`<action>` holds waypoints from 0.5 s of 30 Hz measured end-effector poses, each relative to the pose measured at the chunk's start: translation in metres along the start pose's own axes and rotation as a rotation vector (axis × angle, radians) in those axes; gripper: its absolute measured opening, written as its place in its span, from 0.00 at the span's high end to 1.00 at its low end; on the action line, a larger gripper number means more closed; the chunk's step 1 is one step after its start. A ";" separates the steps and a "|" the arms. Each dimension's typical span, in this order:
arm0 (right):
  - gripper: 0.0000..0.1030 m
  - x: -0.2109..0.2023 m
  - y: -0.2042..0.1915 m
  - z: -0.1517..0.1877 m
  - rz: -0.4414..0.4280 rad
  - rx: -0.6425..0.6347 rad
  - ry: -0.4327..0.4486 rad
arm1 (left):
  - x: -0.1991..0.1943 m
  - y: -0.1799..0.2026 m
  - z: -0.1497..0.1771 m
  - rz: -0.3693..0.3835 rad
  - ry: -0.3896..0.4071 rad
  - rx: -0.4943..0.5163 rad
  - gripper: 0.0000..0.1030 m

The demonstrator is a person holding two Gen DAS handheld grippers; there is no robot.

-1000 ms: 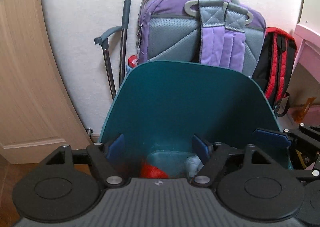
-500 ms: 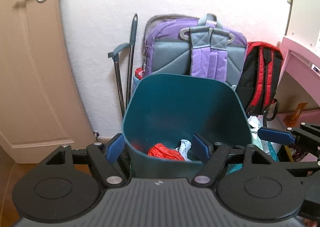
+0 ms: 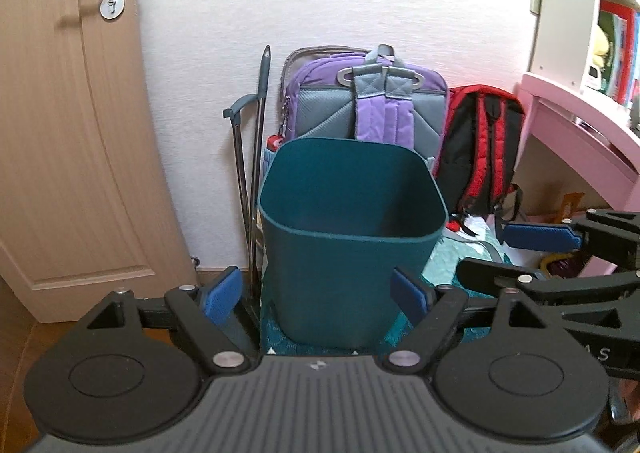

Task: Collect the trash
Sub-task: 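Open both tools to drop the red bag and grey paper into the wastebasket, then grasp the clear plastic tray with the left tool while the right tool grasps white tissue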

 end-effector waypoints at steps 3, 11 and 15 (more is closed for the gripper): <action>0.49 -0.008 -0.010 0.009 -0.022 -0.007 -0.001 | -0.013 -0.003 0.011 0.005 0.003 0.000 0.21; 0.49 -0.011 -0.034 0.042 -0.077 -0.030 -0.024 | -0.032 -0.020 0.047 0.014 -0.004 -0.007 0.10; 0.48 0.000 -0.043 0.064 -0.119 -0.013 -0.055 | -0.029 -0.031 0.071 0.048 -0.014 -0.026 0.04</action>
Point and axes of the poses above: each gripper's, at about its wrist camera, not at the fingertips, and x roughly the way its jaws point, y to its right, z to its underside, the point moved 4 cm from there along x, roughly the way its jaws point
